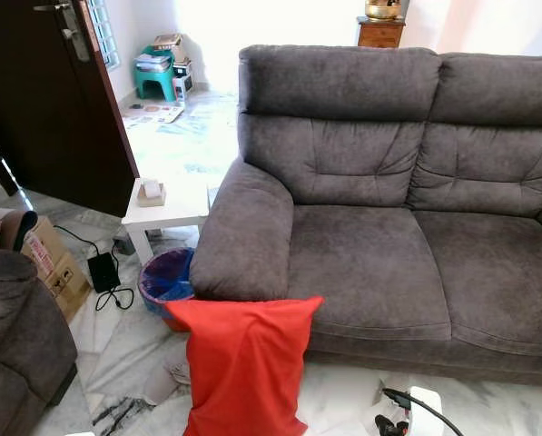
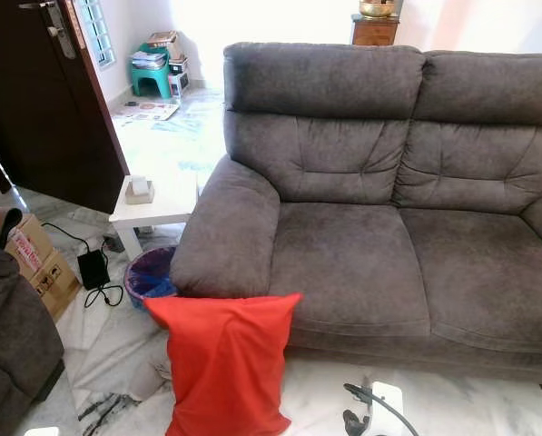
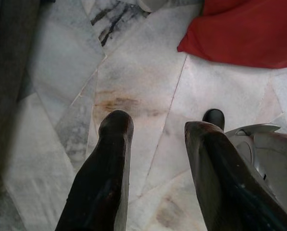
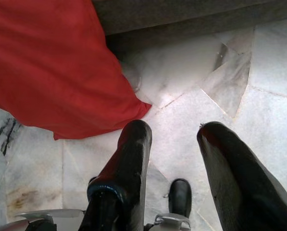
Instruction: Move the pillow to the sofa from floor
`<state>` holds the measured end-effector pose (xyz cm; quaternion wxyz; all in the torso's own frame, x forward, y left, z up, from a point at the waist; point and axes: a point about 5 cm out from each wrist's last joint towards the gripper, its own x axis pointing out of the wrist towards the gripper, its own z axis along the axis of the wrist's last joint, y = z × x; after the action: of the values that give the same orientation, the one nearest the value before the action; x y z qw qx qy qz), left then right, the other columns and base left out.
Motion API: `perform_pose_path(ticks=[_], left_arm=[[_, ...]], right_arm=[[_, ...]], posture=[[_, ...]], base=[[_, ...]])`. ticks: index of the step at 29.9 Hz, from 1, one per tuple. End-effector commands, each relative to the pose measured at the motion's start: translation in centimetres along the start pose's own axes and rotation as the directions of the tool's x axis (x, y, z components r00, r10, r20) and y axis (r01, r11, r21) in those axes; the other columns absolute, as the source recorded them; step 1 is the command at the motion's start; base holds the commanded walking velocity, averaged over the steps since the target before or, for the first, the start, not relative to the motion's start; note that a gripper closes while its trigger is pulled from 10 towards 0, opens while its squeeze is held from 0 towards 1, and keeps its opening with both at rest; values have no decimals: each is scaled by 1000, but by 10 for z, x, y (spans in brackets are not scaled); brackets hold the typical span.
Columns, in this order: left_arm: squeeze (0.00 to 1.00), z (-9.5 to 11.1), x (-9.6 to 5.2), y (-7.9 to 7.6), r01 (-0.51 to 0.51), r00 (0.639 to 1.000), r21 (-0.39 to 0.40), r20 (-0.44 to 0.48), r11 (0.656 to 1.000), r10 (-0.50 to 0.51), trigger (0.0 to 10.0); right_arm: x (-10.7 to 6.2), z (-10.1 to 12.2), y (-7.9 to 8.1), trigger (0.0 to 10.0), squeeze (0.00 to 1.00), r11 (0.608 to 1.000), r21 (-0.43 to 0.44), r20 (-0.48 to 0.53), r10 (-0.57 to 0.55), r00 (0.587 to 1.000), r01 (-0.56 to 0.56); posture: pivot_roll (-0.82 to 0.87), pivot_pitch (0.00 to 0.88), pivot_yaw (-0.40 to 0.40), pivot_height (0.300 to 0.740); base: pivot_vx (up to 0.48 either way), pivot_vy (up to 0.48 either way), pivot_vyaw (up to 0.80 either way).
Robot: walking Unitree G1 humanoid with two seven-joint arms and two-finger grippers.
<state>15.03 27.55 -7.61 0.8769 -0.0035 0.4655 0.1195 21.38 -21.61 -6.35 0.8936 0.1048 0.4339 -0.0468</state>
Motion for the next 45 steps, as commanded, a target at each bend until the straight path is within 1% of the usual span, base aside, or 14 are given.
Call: perform_pose_path(ticks=[1, 8, 28, 37, 38, 39, 41, 45], left_arm=[[0, -2, 0, -1, 4, 1000, 7, -7, 1000, -4, 10000], [0, -2, 0, -2, 6, 1000, 0, -5, 1000, -6, 10000], [0, -2, 0, -3, 4, 1000, -6, -3, 1000, -4, 10000], [0, -3, 0, -4, 2, 1000, -9, -4, 1000, -2, 10000], [0, -3, 0, -4, -8, 1000, -3, -5, 1000, 8, 10000], [0, -3, 0, -4, -8, 1000, -3, -5, 1000, 8, 10000], [0, -3, 0, -4, -14, 1000, 1, -2, 1000, 14, 10000], [0, -3, 0, -3, -18, 1000, 4, 3, 1000, 18, 10000]], right_arm=[[0, 1, -2, 10000, 0, 1000, 1, 2, -10, 1000, 10], [-1, 1, -3, 10000, 0, 1000, -9, 2, -11, 1000, 11], [-1, 2, -4, 10000, 0, 1000, -19, -1, -11, 1000, 11], [-1, 2, -6, 10000, 0, 999, -32, -3, -13, 1000, 13], [-1, 3, -6, 10000, 0, 999, -52, 0, -13, 1000, 13], [-1, 3, -6, 10000, 0, 999, -52, 0, -13, 1000, 13], [-1, 4, -6, 10000, 0, 998, -68, 8, -11, 1000, 11], [-1, 4, -6, 10000, 0, 998, -64, 10, -2, 1000, 3]], posture=[[129, 0, 22, 740], [133, 0, 14, 740], [130, 0, 10, 740], [137, 0, 3, 740], [135, 0, 1, 740], [135, 0, 1, 740], [135, 0, 2, 740], [132, 0, 6, 740]], base=[[0, 0, 0], [0, 0, 0], [275, 0, 0], [314, 0, 0], [0, 0, 0], [0, 0, 0], [0, 0, 800], [0, 0, 800]])
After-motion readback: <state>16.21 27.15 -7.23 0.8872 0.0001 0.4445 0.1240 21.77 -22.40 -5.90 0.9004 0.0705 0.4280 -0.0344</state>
